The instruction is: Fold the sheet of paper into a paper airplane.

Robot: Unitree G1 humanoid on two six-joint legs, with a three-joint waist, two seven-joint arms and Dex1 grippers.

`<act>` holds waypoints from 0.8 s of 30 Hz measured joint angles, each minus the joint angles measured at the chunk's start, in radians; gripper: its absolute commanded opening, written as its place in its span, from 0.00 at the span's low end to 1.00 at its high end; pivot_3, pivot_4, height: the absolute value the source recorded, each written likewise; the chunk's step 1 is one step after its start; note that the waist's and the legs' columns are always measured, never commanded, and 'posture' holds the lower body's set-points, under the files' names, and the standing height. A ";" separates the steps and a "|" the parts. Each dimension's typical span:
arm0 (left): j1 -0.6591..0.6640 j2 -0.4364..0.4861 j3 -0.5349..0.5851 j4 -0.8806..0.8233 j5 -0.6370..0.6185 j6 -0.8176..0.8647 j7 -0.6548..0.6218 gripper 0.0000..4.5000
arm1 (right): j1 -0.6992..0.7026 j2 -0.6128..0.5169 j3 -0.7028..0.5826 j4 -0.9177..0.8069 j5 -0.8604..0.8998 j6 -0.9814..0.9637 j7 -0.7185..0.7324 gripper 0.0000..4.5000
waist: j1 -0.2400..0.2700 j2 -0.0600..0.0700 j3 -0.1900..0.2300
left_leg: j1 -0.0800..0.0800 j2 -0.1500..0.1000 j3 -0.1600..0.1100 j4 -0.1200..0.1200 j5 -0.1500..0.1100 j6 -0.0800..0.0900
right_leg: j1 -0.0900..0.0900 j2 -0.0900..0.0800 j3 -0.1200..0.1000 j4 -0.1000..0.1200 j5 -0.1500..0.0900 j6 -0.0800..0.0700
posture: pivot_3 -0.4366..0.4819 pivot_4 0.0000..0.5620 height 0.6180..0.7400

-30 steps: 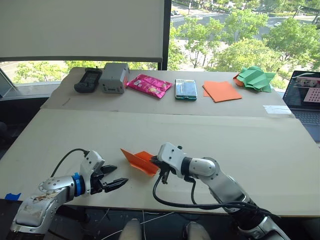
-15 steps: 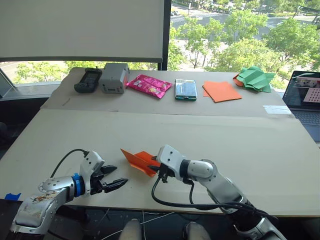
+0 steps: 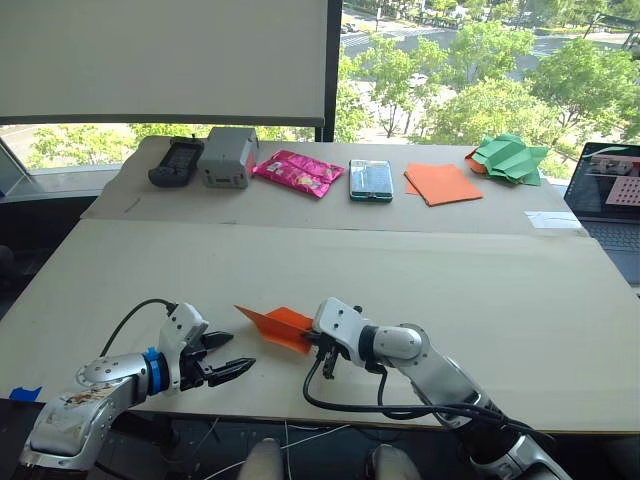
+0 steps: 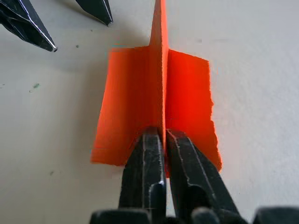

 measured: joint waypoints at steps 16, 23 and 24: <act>-0.194 0.002 0.003 -0.212 -0.068 0.045 0.032 0.94 | -0.057 0.012 -0.462 -0.051 0.095 0.243 -0.203 0.01 | 0.006 0.000 0.000 | 0.002 -0.001 0.000 0.002 0.000 0.000 | 0.007 0.001 0.000 -0.001 0.000 0.000 | 0.48 0.27 0.69; -0.295 0.004 -0.042 -0.265 -0.101 0.077 0.037 0.94 | -0.062 -0.066 -0.621 0.136 0.053 0.369 -0.356 0.01 | -0.004 0.002 -0.001 | 0.002 -0.002 0.000 0.002 0.006 0.010 | 0.011 0.001 0.004 0.000 0.000 0.001 | 0.48 0.27 0.69; -0.297 0.004 -0.055 -0.264 -0.100 0.077 0.035 0.94 | -0.062 -0.074 -0.634 0.158 0.048 0.380 -0.374 0.01 | -0.008 0.002 0.000 | 0.002 -0.002 0.000 0.002 0.006 0.010 | 0.011 0.002 0.005 0.001 0.000 0.001 | 0.48 0.27 0.69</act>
